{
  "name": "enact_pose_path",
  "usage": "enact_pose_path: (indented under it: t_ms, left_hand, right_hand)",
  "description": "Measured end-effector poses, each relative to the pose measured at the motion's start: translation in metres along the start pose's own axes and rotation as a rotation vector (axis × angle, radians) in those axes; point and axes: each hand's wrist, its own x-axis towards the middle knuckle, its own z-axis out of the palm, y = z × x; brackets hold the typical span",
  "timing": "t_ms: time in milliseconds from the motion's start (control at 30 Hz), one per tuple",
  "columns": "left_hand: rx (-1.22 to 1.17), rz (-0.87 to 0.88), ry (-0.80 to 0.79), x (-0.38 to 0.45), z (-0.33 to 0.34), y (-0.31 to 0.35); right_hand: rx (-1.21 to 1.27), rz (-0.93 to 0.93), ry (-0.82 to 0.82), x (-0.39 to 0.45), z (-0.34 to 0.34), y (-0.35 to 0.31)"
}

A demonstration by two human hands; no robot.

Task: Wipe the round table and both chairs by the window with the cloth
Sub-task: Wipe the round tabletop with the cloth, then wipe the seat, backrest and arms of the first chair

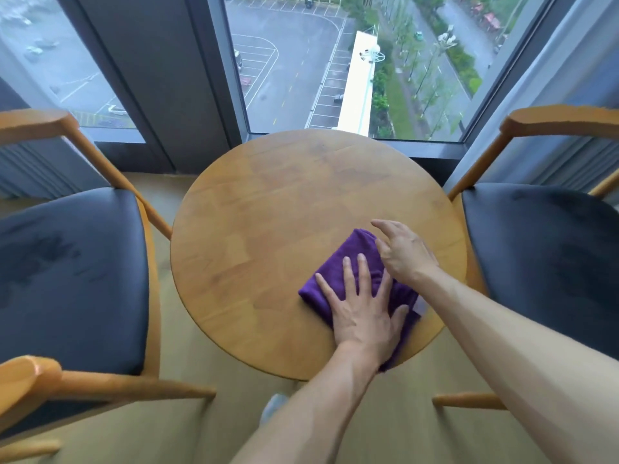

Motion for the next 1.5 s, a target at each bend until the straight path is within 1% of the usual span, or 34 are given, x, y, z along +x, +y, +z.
enact_pose_path:
  t_ms: [67,167,233,300,367,500,600,633,667,733,800,867,933,1000,1067,1133,1167,1267,1333,1400,1433,1500]
  left_hand:
    - [0.01,0.139,-0.014,-0.024,0.004,0.005]
    - [0.024,0.296,-0.018,-0.056,0.005,-0.02]
    - [0.024,0.338,-0.02,-0.067,0.002,-0.048]
    - [0.023,0.334,-0.032,-0.073,-0.004,-0.08]
    - [0.024,0.29,-0.039,-0.076,-0.011,-0.112]
    - [0.017,0.12,-0.05,-0.077,-0.024,-0.176]
    - [-0.149,0.018,-0.043,-0.07,-0.043,-0.207]
    - [-0.187,-0.013,-0.011,-0.066,-0.051,-0.213]
    - [-0.203,-0.061,0.031,-0.062,-0.058,-0.219]
    - [-0.251,-0.247,0.075,-0.054,-0.071,-0.226]
    - [-0.341,-0.45,0.001,-0.046,-0.082,-0.228]
    - [-0.401,-0.533,-0.13,-0.038,-0.092,-0.224]
    - [-0.442,-0.501,-0.246,-0.033,-0.101,-0.218]
    - [-0.484,-0.434,-0.312,-0.032,-0.111,-0.216]
    - [-0.567,-0.364,-0.322,-0.033,-0.125,-0.218]
    - [-0.62,-0.283,-0.264,-0.038,-0.143,-0.219]
    - [-0.621,-0.24,-0.22,-0.041,-0.154,-0.218]
    - [-0.549,-0.115,-0.058,-0.049,-0.188,-0.212]
    - [-0.507,-0.029,0.049,-0.055,-0.207,-0.208]
    - [-0.512,0.056,0.097,-0.063,-0.223,-0.213]
    - [-0.571,0.09,0.077,-0.067,-0.231,-0.221]
    - [-0.772,0.127,0.028,-0.076,-0.244,-0.245]
  right_hand:
    - [0.0,0.001,-0.005,-0.009,0.004,0.001]
    - [-0.01,0.003,-0.049,-0.022,0.014,-0.007]
    - [-0.017,-0.006,-0.084,-0.03,0.024,-0.018]
    - [-0.015,-0.03,-0.094,-0.039,0.034,-0.03]
    - [-0.012,-0.061,-0.092,-0.047,0.041,-0.039]
    - [-0.037,-0.086,-0.114,-0.06,0.049,-0.05]
    - [-0.055,-0.05,-0.156,-0.068,0.049,-0.054]
    - [-0.059,-0.036,-0.169,-0.07,0.049,-0.056]
    - [-0.056,-0.028,-0.175,-0.071,0.048,-0.058]
    - [-0.036,-0.018,-0.17,-0.072,0.047,-0.063]
    - [-0.009,-0.006,-0.138,-0.073,0.047,-0.071]
    - [0.006,0.016,-0.082,-0.075,0.048,-0.08]
    - [0.036,0.044,-0.02,-0.078,0.05,-0.091]
    - [0.097,0.07,0.009,-0.082,0.052,-0.105]
    - [0.184,0.142,-0.025,-0.086,0.057,-0.119]
    - [0.308,0.265,-0.073,-0.092,0.061,-0.134]
    - [0.429,0.34,-0.087,-0.094,0.063,-0.143]
    - [0.967,0.539,-0.165,-0.093,0.064,-0.183]
    - [1.307,0.539,-0.253,-0.086,0.058,-0.209]
    - [1.631,0.478,-0.359,-0.074,0.049,-0.23]
    - [1.727,0.462,-0.384,-0.068,0.045,-0.237]
    - [1.815,0.423,-0.44,-0.066,0.039,-0.253]
